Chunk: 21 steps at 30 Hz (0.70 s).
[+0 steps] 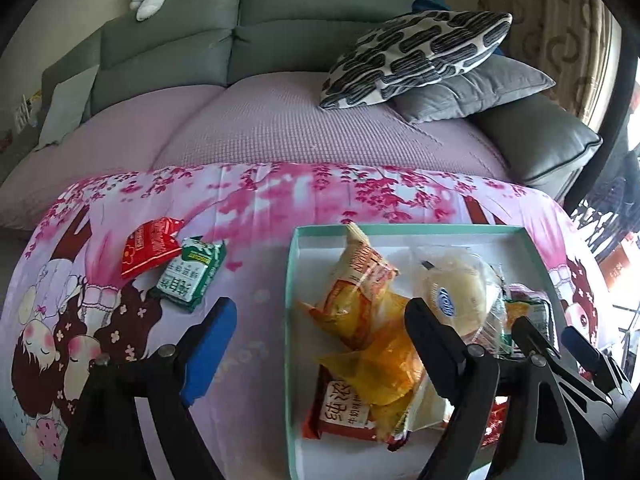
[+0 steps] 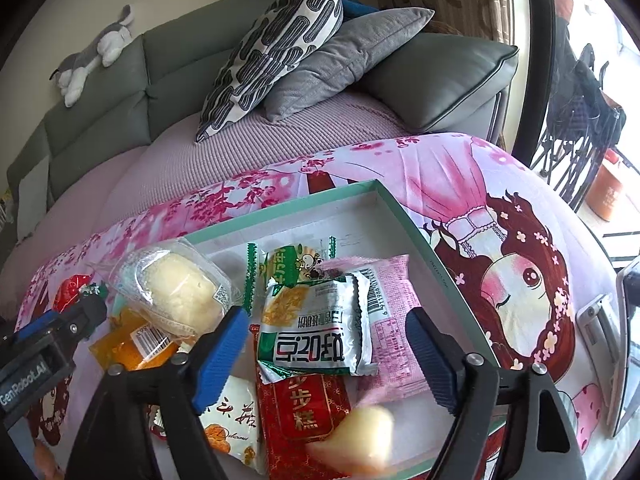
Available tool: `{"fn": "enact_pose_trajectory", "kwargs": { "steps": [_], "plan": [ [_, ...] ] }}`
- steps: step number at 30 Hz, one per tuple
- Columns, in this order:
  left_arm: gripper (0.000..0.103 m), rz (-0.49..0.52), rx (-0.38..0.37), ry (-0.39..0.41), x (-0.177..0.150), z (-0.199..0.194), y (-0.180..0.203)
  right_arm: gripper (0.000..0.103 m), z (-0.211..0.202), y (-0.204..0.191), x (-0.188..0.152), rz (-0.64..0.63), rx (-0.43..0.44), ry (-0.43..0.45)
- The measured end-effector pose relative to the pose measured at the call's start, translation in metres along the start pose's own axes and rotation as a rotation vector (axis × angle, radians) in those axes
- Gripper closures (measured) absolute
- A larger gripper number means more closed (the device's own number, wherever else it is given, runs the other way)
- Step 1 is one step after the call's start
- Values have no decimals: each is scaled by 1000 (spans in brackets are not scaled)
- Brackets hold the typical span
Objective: Organize snacks
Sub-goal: 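Open both grippers to release the packets in the tray, then withdraw both open grippers from the tray toward the last snacks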
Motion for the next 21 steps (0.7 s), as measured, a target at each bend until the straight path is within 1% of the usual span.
{"fn": "enact_pose_trajectory", "kwargs": {
  "steps": [5,6,7,8,10,11,12,14,21],
  "plan": [
    [16,-23,27,-6,1,4,-8,18,2,1,-1,1,2,-9],
    [16,-30,31,-7,1,5,-10,16,2,1,-1,0,2,-10],
    [15,-36,33,-6,2,5,-12,12,2,0,-1,0,3,-10],
    [14,-43,36,-4,2,5,-13,8,2,0,0,1,3,-9],
    [11,-61,45,5,3,5,-17,5,2,1,0,1,1,-5],
    [7,-69,52,8,3,6,-19,2,1,1,1,1,2,-1],
    [2,-76,63,8,3,7,-21,0,1,1,1,1,3,1],
    [0,-76,79,2,3,9,-24,0,0,1,1,-3,2,7],
    [0,-91,90,0,3,12,-29,0,1,1,1,1,5,10]
  ]
}}
Point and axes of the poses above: each gripper's, at about its wrist camera, not at the fingertips, and z roughly the way its jaws point, y to its right, x to its top, the point moved 9 cm from there along z, roughly the way its jaws point, and after that the axes turned 15 degrees about x, right-handed, at the moved point
